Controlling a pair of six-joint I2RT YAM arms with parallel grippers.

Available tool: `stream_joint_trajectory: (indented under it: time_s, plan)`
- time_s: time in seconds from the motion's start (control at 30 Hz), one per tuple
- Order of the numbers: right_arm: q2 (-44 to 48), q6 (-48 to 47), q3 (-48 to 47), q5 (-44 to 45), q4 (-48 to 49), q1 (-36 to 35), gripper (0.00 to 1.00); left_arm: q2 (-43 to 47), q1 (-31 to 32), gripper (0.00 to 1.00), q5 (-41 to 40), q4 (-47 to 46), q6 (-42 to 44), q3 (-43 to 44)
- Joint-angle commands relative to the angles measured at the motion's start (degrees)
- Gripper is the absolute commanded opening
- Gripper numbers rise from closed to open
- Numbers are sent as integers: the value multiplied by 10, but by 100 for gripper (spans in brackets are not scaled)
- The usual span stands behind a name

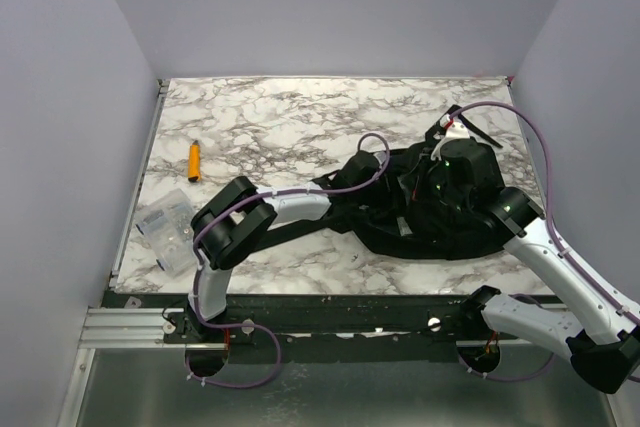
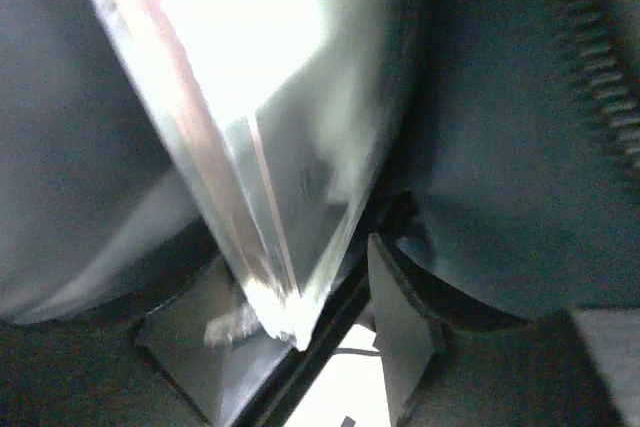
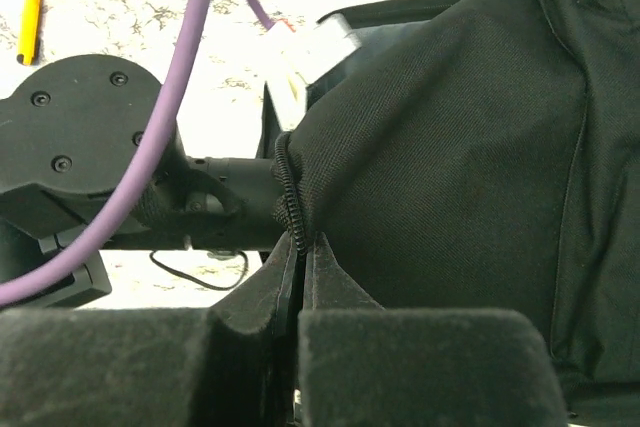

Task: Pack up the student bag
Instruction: Place the book in the student bag.

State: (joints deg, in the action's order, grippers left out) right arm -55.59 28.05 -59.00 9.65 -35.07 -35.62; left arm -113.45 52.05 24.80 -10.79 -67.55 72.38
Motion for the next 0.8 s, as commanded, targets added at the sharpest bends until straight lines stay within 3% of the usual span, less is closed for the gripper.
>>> stream_joint_trajectory:
  time_s: [0.0, 0.07, 0.23, 0.43, 0.5, 0.63, 0.77]
  plan:
    - [14, 6, 0, 12, 6, -3, 0, 69, -27, 57, -13, 0, 42, -55]
    - [16, 4, -2, 19, 0, -3, 0, 84, -33, 54, -13, 0, 50, -77]
    - [18, 4, 1, 11, 3, -3, 1, 75, -38, 35, 4, -11, 71, -69]
    - [15, 12, -2, -8, 8, -3, 0, 36, -37, 34, 33, -25, 53, -22]
    - [13, 14, -6, -10, 6, -3, 0, 60, -34, 39, -3, -23, 49, -49]
    - [13, 13, -6, -8, 8, -3, 0, 121, -29, 59, -115, -2, 49, -124]
    - [8, 11, -6, -12, 10, -3, 0, 101, -29, 62, -124, 34, 27, -109]
